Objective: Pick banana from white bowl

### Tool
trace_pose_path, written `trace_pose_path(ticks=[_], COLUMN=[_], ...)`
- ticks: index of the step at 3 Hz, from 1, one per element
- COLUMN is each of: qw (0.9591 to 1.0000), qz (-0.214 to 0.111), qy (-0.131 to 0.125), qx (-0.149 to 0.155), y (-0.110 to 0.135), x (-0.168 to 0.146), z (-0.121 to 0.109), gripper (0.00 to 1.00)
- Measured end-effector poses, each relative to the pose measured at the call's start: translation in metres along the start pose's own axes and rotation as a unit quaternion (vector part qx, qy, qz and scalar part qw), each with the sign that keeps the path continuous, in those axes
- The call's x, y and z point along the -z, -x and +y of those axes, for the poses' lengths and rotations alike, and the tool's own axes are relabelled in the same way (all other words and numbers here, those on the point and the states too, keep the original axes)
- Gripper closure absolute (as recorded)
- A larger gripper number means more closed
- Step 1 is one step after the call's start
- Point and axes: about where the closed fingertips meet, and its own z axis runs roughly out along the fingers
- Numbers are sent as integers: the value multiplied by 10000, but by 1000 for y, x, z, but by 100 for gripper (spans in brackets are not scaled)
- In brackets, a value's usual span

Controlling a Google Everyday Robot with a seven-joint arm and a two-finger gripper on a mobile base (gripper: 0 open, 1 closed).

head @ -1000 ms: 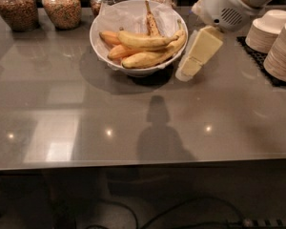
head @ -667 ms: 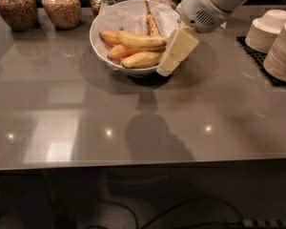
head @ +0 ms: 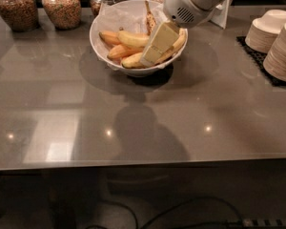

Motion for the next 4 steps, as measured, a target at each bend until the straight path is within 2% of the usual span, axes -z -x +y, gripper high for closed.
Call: trace_pose_path(ticks=[1, 2, 3, 4], qw=[9997, 9980, 9960, 9947], qz=[-236, -601, -821, -900], qy=[-62, -89, -32, 65], qx=[-3, -144, -346, -488], y=[12, 33, 48, 56], x=[-9, -29, -49, -66], z=[-10, -22, -30, -31], gripper=[0, 0, 9, 27])
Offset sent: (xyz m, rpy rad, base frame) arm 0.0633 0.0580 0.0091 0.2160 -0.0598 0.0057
